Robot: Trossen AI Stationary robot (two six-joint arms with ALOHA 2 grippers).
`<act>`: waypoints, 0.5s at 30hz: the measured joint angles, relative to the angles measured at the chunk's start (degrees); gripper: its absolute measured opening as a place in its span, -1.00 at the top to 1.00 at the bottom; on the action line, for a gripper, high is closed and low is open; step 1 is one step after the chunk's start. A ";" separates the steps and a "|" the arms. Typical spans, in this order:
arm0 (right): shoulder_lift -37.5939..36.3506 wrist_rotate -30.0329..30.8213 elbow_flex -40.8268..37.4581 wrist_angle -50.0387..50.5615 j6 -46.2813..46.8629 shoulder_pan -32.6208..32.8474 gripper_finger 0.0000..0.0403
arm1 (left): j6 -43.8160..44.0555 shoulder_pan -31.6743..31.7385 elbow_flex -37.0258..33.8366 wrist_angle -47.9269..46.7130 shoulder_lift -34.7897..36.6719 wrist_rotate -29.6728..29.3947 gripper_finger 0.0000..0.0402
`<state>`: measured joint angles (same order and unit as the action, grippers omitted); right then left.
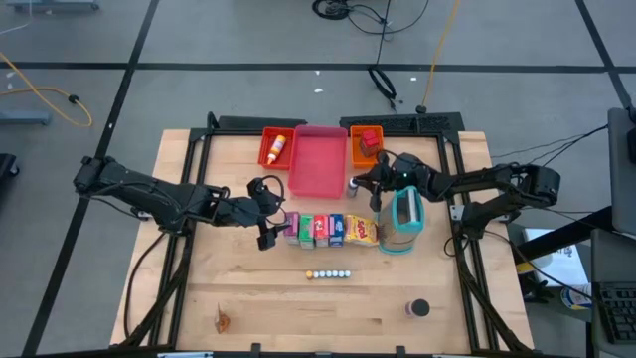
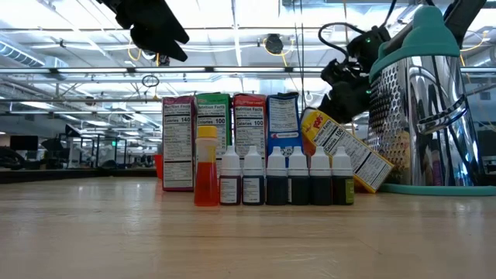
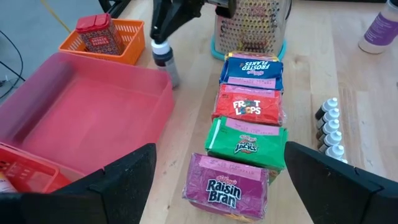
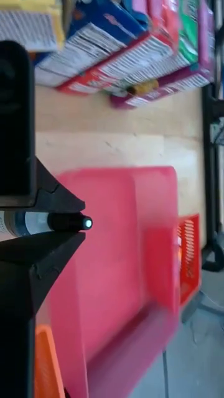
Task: Pick & Place Kitchen Items
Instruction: Put the large black food coloring bottle into the red bin
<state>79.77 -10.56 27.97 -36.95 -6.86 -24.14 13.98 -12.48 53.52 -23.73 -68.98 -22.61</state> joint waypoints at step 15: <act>-7.16 -1.61 0.70 1.48 3.12 -2.50 0.87 | 1.41 0.47 0.00 1.33 -0.01 -0.02 -0.75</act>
<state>72.61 -12.17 28.66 -35.46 -3.74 -26.63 15.39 -12.01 53.52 -22.40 -68.99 -22.63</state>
